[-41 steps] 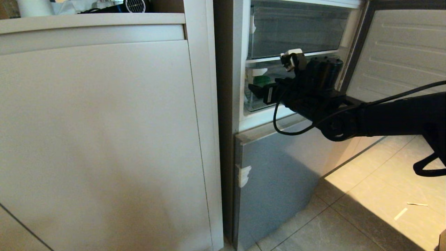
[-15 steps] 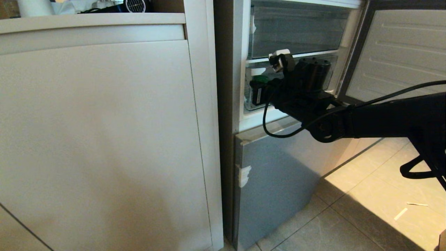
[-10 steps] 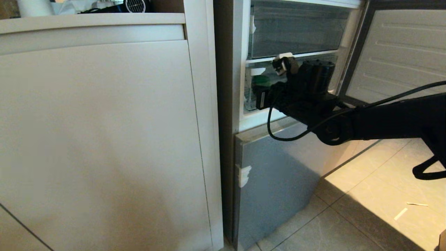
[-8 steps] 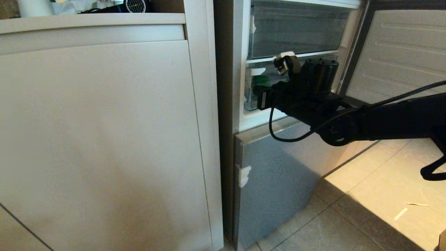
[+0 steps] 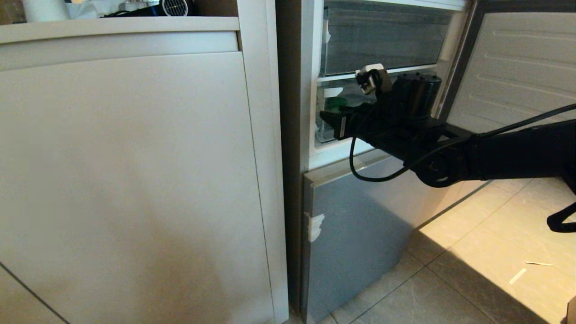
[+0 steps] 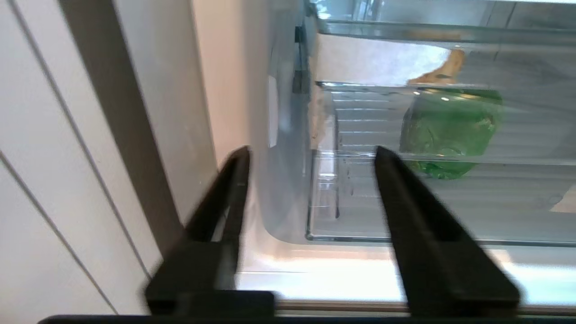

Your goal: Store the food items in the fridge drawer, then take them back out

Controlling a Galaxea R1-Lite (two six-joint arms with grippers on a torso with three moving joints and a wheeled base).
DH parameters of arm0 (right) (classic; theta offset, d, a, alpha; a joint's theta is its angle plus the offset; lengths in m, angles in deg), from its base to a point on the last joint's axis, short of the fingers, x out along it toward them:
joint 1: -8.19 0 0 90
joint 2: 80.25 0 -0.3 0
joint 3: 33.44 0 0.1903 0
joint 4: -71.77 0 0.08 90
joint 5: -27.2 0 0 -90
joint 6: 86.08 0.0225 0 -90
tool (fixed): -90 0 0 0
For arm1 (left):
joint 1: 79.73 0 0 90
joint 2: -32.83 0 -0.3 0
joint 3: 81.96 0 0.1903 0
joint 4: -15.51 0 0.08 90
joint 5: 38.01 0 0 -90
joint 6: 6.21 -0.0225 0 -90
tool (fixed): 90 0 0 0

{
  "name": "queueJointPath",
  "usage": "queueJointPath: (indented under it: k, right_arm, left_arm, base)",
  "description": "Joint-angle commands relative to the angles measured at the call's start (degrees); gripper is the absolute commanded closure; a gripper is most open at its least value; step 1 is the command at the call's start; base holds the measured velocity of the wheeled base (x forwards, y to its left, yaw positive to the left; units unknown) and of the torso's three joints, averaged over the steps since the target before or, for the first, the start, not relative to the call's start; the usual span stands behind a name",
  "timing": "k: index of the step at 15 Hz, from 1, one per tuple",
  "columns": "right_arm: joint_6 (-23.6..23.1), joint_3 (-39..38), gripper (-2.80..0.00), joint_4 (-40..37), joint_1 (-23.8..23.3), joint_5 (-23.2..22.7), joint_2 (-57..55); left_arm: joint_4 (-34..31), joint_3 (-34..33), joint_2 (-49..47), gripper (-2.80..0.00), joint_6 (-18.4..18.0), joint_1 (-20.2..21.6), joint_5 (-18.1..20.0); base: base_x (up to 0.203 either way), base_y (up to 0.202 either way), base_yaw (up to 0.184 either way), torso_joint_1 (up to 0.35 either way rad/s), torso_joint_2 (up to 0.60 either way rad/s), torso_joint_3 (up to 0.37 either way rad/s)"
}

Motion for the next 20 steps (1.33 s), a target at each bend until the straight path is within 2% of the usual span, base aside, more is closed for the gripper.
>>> queueJointPath:
  k: [1,10,18,19,20]
  right_arm:
    - [-0.1,0.4,-2.8,0.3,-0.2,0.0,-0.6]
    - [0.0,6.6,-2.8,-0.1,-0.6,-0.1,-4.4]
    - [-0.1,8.6,-2.8,-0.2,-1.0,-0.1,-5.6]
    - [-0.1,8.8,-1.69,-0.2,-0.9,-0.1,-5.6]
    - [-0.1,8.8,0.0,-0.2,-1.0,-0.1,-5.7]
  left_arm:
    - [0.0,0.0,0.0,0.0,0.0,0.0,0.0]
    - [0.0,0.0,-0.1,0.0,0.0,0.0,0.0]
    - [0.0,0.0,0.0,0.0,0.0,0.0,0.0]
    - [0.0,0.0,0.0,0.0,0.0,0.0,0.0]
    - [0.0,0.0,0.0,0.0,0.0,0.0,0.0]
  base:
    - [0.0,0.0,0.0,0.0,0.0,0.0]
    - [0.0,0.0,0.0,0.0,0.0,0.0]
    - [0.0,0.0,0.0,0.0,0.0,0.0]
    - [0.0,0.0,0.0,0.0,0.0,0.0]
    - [0.0,0.0,0.0,0.0,0.0,0.0]
